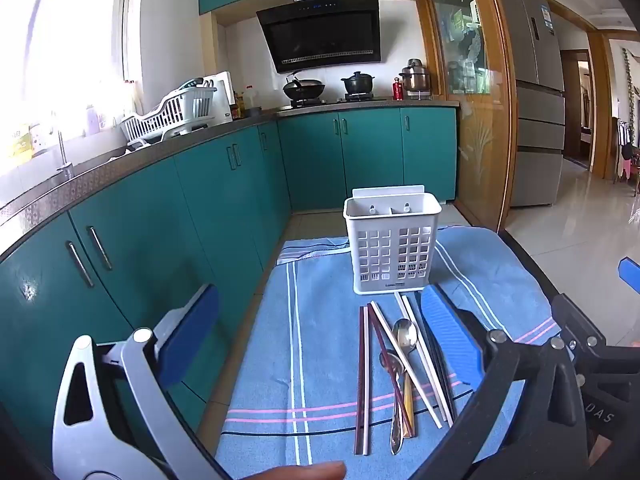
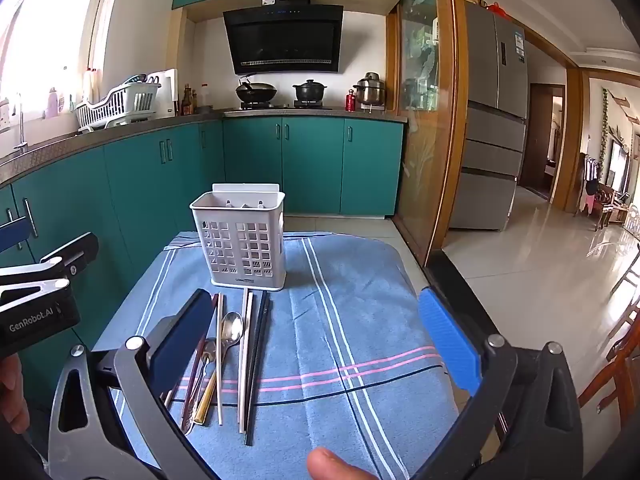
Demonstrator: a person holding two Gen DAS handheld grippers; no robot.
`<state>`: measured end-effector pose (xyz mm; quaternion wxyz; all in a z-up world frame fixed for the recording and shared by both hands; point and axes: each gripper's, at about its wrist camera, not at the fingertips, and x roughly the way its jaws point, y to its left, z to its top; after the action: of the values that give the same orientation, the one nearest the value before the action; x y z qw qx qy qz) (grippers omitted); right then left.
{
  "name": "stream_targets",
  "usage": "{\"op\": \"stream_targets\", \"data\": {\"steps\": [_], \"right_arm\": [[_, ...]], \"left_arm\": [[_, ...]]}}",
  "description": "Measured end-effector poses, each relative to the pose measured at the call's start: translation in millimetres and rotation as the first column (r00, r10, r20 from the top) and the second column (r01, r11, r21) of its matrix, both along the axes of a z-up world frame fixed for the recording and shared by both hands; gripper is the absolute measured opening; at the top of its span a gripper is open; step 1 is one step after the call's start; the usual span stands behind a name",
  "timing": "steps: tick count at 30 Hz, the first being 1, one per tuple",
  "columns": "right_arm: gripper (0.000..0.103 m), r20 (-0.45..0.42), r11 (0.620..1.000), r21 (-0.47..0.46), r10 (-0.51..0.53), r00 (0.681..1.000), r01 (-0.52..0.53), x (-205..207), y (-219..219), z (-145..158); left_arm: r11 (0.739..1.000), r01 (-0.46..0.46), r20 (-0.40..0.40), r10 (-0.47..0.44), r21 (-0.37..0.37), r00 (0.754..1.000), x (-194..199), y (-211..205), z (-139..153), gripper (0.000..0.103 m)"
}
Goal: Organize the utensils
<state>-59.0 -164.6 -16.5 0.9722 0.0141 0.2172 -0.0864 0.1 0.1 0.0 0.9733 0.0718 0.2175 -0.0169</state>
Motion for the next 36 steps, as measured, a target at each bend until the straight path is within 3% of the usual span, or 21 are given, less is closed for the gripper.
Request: {"op": "stream_targets", "data": {"steps": [36], "right_arm": [[0.1,0.009,1.0,-0.002,0.008,1.0,-0.008,-1.4,5.1,1.1]], "left_arm": [[1.0,-0.001,0.012,0.001,0.002,1.0,-0.1,1.0,0.9,0.1]]}}
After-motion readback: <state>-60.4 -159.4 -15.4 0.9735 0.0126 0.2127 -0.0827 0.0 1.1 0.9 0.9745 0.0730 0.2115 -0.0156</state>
